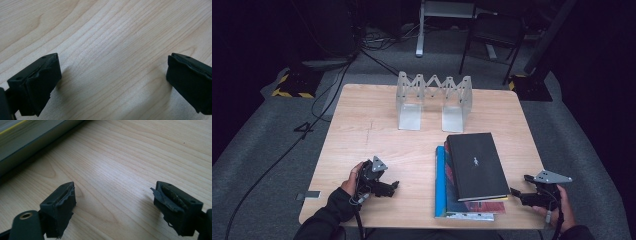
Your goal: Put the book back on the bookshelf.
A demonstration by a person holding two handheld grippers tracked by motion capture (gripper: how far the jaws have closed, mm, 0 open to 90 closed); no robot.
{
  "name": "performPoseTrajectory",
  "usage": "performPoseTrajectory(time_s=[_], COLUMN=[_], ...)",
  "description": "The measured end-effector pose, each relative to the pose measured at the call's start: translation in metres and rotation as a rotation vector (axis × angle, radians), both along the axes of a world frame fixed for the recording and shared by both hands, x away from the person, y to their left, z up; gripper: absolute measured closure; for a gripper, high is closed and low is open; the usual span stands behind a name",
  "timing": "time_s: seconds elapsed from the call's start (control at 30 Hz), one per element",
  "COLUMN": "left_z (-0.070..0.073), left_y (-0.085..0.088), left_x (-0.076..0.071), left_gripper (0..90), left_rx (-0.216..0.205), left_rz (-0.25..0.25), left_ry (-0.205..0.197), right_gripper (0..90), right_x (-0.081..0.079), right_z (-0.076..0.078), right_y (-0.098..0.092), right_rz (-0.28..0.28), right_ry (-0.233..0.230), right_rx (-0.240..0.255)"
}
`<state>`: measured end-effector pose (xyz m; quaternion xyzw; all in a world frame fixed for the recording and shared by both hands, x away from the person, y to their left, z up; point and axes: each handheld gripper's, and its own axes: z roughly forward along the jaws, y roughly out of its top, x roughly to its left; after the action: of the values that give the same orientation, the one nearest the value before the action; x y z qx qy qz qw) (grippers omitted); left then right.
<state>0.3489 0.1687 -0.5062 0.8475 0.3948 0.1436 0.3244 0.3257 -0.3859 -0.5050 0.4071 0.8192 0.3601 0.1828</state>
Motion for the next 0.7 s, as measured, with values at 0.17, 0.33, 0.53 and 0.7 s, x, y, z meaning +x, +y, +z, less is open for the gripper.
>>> performPoseTrajectory(time_s=[0.17, 0.33, 0.53, 0.7], left_z=[0.0, 0.0, 0.0, 0.0], left_y=[-0.002, -0.007, -0.012, -0.018], left_x=[0.008, 0.016, 0.014, 0.007], left_gripper=[0.2, 0.1, 0.2, 0.5], left_rx=[-0.002, -0.003, -0.002, 0.001], left_rz=[-0.004, 0.011, 0.002, -0.034], left_ry=[0.004, 0.004, 0.004, 0.001], right_gripper=[15.8, 17.9, 23.6, 26.0], right_x=[0.001, 0.005, 0.001, -0.011], right_z=[0.0, 0.003, 0.018, 0.047], right_y=[0.001, -0.002, -0.004, 0.003], right_rz=[-0.002, 0.039, 0.107, 0.187], right_ry=[0.005, 0.024, 0.022, -0.044], right_rx=[-0.001, -0.016, 0.007, 0.033])
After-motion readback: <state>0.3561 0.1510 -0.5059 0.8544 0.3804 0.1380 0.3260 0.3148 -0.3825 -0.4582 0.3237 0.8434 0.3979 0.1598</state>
